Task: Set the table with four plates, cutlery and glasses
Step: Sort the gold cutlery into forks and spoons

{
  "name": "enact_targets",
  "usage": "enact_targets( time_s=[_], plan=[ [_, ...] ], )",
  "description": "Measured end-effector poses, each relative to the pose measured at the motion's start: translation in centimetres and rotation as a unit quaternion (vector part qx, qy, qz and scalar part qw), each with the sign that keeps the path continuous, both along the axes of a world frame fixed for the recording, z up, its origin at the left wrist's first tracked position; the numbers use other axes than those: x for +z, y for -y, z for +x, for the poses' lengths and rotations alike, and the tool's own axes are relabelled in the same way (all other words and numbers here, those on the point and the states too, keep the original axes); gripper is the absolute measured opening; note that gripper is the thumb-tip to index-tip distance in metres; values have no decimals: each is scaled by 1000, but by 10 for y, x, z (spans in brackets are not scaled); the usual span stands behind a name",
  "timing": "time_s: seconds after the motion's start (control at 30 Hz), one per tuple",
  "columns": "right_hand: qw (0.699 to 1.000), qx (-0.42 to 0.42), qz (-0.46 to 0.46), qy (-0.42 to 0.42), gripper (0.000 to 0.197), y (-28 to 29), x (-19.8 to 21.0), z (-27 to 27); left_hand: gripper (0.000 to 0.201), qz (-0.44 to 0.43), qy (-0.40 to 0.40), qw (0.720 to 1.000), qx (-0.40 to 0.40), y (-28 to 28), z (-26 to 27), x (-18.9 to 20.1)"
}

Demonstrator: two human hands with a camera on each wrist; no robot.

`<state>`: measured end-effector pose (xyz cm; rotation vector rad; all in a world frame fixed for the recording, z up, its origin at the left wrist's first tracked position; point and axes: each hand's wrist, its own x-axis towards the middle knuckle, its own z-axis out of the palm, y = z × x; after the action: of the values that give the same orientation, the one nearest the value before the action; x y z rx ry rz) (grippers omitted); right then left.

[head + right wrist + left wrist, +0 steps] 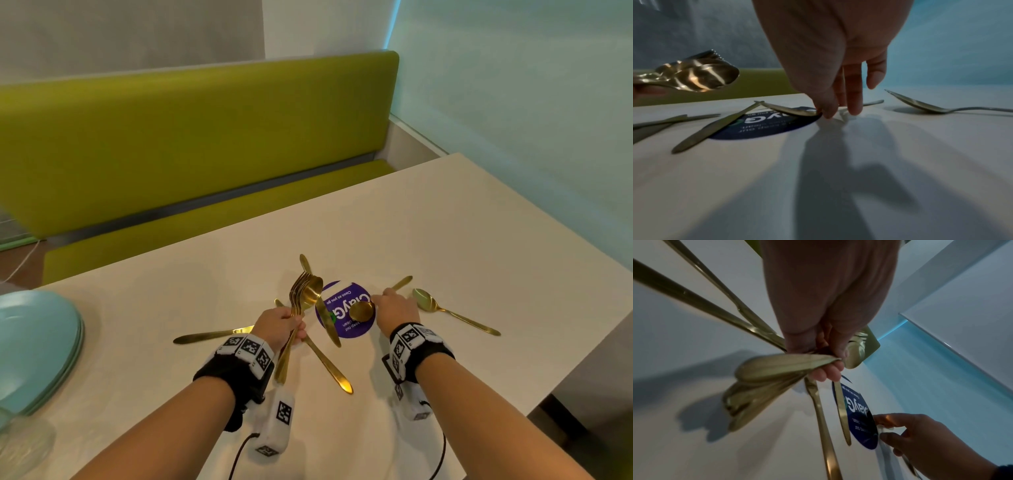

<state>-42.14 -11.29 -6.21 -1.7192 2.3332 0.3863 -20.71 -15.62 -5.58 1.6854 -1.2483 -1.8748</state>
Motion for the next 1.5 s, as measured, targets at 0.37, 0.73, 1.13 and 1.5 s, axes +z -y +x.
enact_targets(
  time_s=[0.37,0.73,1.13,1.5],
  plan=[
    [995,94,-1,30,30,7,4,1,16,43,-43,998,14,3,-5,-2],
    [859,-171,-198,439,10,26,37,36,24,33,-56,996,58,8,-16,2],
    [808,-255,-83,524,7,14,32,69,19,38,-118,992,-5,-4,-21,12],
    [879,-216,-74,418,22,8,35,57,23,8,-62,998,-10,-11,-33,2]
  ],
)
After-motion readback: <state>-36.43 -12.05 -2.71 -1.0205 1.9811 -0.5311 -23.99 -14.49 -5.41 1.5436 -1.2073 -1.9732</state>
